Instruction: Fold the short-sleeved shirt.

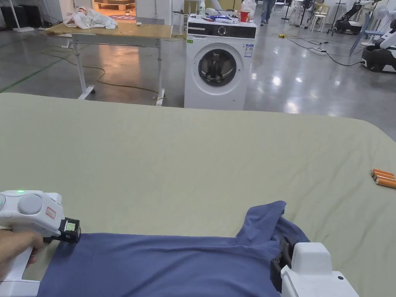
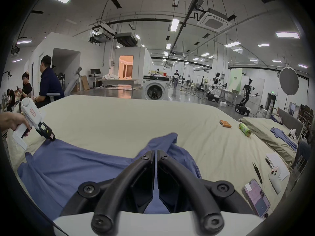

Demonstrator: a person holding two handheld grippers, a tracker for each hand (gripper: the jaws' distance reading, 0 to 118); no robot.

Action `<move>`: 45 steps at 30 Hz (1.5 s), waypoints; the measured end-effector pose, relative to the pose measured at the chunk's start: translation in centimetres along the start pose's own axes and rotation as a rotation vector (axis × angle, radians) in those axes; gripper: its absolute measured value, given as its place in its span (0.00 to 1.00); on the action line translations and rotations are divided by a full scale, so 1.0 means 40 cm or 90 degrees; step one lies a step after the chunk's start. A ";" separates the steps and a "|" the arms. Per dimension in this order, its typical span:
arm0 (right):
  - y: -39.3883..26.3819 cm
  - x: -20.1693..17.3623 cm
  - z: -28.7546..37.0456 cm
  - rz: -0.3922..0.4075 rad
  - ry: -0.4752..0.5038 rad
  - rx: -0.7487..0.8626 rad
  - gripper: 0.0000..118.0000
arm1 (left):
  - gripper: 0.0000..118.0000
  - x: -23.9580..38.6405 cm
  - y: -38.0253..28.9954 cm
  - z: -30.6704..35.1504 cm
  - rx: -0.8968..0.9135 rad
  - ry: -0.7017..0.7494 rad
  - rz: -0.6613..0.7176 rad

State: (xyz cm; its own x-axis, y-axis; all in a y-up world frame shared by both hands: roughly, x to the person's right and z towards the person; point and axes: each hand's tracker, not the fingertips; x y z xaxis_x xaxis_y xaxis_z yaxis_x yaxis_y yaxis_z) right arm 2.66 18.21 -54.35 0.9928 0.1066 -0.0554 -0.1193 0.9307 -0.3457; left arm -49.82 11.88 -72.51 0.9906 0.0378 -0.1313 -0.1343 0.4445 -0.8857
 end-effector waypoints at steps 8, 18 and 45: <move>-0.054 0.071 -0.041 0.000 -0.020 -0.062 0.02 | 0.03 0.056 -0.005 0.004 0.019 -0.011 -0.066; 0.061 0.247 -0.287 -0.020 -0.005 -0.187 0.27 | 0.00 0.032 -0.051 0.111 0.126 -0.043 -0.039; 0.071 0.300 -0.517 -0.015 0.048 -0.363 0.01 | 0.00 -0.008 -0.149 0.224 0.214 -0.056 -0.013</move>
State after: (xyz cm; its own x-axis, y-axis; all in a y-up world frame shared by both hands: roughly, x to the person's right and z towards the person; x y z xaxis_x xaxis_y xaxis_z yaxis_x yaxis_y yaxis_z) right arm 13.94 14.90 -75.37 0.9938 0.0435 -0.1019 -0.1078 0.5945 -0.7968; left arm -49.13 17.23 -63.21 0.9934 0.0963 -0.0628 -0.1129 0.7149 -0.6901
